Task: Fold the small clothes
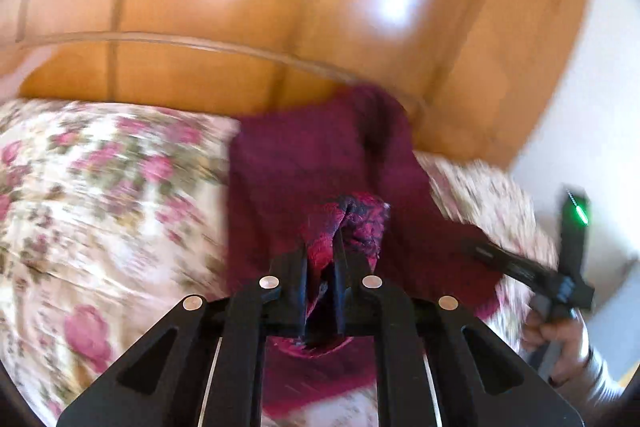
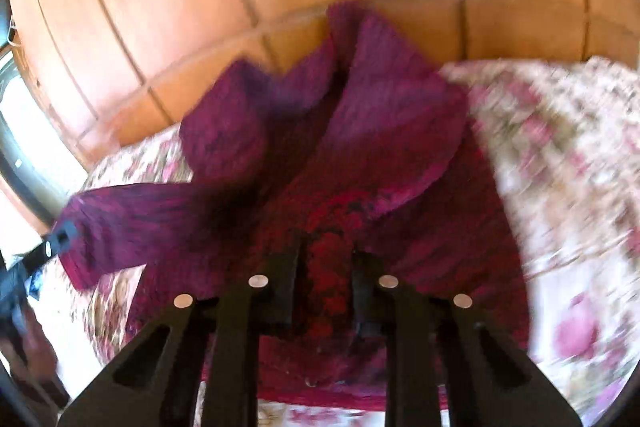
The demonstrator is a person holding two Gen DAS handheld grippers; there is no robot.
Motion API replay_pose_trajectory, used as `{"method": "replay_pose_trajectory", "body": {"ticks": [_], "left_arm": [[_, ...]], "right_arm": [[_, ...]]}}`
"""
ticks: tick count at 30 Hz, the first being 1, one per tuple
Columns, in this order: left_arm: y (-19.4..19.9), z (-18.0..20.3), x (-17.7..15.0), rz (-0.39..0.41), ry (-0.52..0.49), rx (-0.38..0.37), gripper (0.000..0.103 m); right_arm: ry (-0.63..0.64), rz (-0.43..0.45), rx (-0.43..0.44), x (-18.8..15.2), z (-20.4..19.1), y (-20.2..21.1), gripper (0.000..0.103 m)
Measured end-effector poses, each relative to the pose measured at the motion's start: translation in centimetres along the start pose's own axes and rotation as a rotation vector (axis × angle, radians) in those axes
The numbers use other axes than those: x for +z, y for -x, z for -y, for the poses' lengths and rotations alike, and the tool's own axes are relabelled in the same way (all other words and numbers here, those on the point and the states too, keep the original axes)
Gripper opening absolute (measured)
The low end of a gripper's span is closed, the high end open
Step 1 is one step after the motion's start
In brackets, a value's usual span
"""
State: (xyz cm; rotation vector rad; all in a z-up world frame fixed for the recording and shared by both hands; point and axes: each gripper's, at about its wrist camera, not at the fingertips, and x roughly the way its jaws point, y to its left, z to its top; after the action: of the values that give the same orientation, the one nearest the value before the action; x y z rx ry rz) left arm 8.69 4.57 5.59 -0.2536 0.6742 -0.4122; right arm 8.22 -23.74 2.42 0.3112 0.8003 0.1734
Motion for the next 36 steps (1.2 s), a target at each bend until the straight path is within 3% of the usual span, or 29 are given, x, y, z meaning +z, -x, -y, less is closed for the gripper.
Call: {"method": "replay_pose_trajectory", "body": {"ticks": [5, 10, 14, 18, 21, 23, 24, 25, 26, 27, 28, 30, 32, 36], "left_arm": [[0.1, -7.5, 5.0, 0.067, 0.136, 0.17, 0.008], [-0.8, -14.6, 8.8, 0.077, 0.272, 0.333, 0.008], [-1.9, -20.2, 11.4, 0.068, 0.378, 0.48, 0.008], [-3.6, -23.9, 13.1, 0.042, 0.413, 0.61, 0.008], [-4.8, -26.6, 13.8, -0.001, 0.494, 0.691, 0.008], [-5.1, -27.5, 13.6, -0.02, 0.509, 0.71, 0.014], [-5.2, -27.7, 13.5, -0.022, 0.517, 0.72, 0.025], [-5.1, -27.6, 13.3, -0.018, 0.519, 0.718, 0.032], [-4.7, -27.2, 13.1, -0.004, 0.512, 0.707, 0.047], [-4.5, -26.8, 12.8, 0.006, 0.497, 0.699, 0.066], [-3.8, -25.9, 12.3, 0.024, 0.471, 0.692, 0.072], [-3.4, -24.8, 11.4, 0.041, 0.43, 0.668, 0.072], [-2.3, -22.6, 9.5, 0.038, 0.374, 0.594, 0.072], [-1.2, -17.5, 4.0, -0.032, 0.256, 0.372, 0.072]], "right_arm": [[-0.023, 0.099, -0.161, 3.5, 5.3, 2.7, 0.015], [-0.194, 0.131, -0.296, 7.6, 13.7, 2.6, 0.015], [-0.334, 0.12, -0.417, 10.1, 20.8, 1.3, 0.015], [-0.42, 0.087, -0.51, 11.5, 25.1, 0.5, 0.015], [-0.445, 0.044, -0.567, 12.0, 27.8, -0.9, 0.015], [-0.457, 0.025, -0.565, 12.2, 28.8, -1.6, 0.024], [-0.448, 0.019, -0.566, 12.3, 28.9, -1.9, 0.045], [-0.438, 0.028, -0.584, 12.2, 29.0, -1.8, 0.057], [-0.435, 0.042, -0.592, 12.1, 29.0, -1.5, 0.07], [-0.431, 0.057, -0.593, 11.8, 28.8, -1.0, 0.072], [-0.42, 0.064, -0.587, 11.5, 28.6, -0.4, 0.073], [-0.413, 0.068, -0.579, 10.7, 27.9, 0.4, 0.078], [-0.401, 0.081, -0.541, 9.3, 26.3, 1.8, 0.079], [-0.365, 0.042, -0.403, 4.9, 22.6, 3.7, 0.079]]}}
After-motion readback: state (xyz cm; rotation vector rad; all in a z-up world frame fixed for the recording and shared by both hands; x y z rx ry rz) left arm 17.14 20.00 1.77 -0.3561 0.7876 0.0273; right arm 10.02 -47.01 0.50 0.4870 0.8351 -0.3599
